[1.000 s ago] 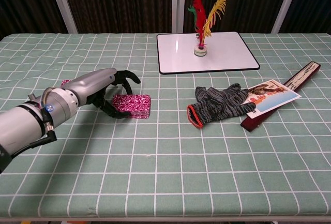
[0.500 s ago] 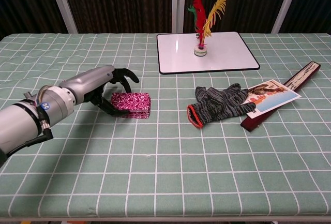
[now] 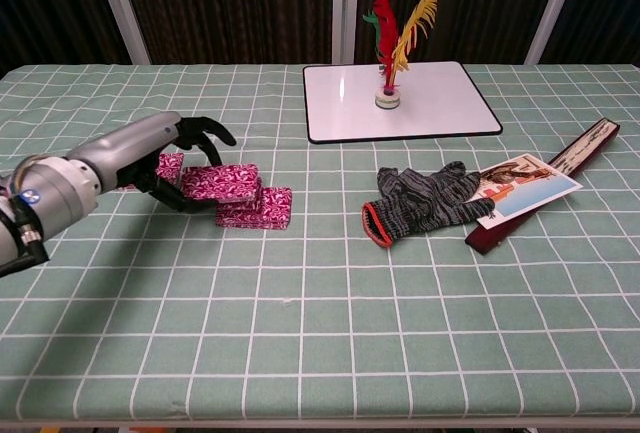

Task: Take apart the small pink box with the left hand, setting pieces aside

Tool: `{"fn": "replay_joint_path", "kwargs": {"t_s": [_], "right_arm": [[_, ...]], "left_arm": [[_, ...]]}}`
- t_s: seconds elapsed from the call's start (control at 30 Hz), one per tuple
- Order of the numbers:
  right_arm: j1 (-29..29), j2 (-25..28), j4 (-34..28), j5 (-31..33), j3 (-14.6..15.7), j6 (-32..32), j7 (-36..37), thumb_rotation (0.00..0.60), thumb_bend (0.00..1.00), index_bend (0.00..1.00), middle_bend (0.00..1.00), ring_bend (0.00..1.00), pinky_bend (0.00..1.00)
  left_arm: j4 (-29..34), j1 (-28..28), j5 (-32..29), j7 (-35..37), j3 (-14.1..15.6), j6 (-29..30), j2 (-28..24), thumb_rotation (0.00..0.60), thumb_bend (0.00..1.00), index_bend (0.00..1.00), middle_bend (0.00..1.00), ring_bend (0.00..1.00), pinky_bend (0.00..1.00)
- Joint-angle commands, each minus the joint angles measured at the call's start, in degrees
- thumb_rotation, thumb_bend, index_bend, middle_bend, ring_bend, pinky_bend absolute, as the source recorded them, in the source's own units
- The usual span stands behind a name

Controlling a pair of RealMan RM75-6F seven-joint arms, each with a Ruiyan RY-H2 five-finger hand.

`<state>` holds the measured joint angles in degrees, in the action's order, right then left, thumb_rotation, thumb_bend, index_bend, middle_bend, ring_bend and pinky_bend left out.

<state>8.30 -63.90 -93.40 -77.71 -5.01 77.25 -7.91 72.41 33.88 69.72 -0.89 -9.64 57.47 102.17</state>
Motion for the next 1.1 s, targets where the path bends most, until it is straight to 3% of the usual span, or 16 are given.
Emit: {"fn": "replay_joint_path", "kwargs": {"t_s": [0.03,0.3,0.73,0.8,0.97,1.1], "right_arm": [[0.17,-0.26,0.0,-0.03,0.11,-0.31,-0.21,0.6,0.1,0.0,0.0,0.0,0.0],[0.41,-0.77,-0.23,-0.51,0.34,-0.37,-1.02,0.6,0.1,0.0,0.0,0.0,0.0],[0.22,-0.59,-1.28,-0.54,0.52,0.04,-2.12,0.6,0.1,0.0,0.0,0.0,0.0],[0.22,-0.58,-1.36,-0.53,0.55,0.03,-2.21,0.6,0.1,0.0,0.0,0.0,0.0],[0.13,-0.48,-1.3,-0.34,0.44,0.17,-1.98,0.6,0.1,0.0,0.0,0.0,0.0],[0.08,-0.41,-1.14,-0.19,0.4,0.14,-1.66,0.6,0.1,0.0,0.0,0.0,0.0]], "left_arm": [[3.59,-3.01,0.75,-0.42,2.09,2.76,-3.7,0.6,0.3,0.23,0.44,0.16,0.16],[9.26,-8.84,1.78,-0.89,5.62,8.1,-9.78,0.6,0.3,0.23,0.45,0.16,0.16],[8.44,-12.3,5.33,0.7,9.36,9.36,-9.52,0.6,0.3,0.23,0.46,0.16,0.15],[7.89,-12.46,5.39,1.0,9.53,8.85,-9.44,0.6,0.29,0.22,0.44,0.16,0.15],[7.22,-12.6,6.83,3.38,9.7,8.39,-10.04,0.6,0.23,0.13,0.2,0.09,0.13],[7.09,-12.84,7.62,4.58,9.23,8.93,-10.51,0.6,0.21,0.12,0.16,0.08,0.12]]}}
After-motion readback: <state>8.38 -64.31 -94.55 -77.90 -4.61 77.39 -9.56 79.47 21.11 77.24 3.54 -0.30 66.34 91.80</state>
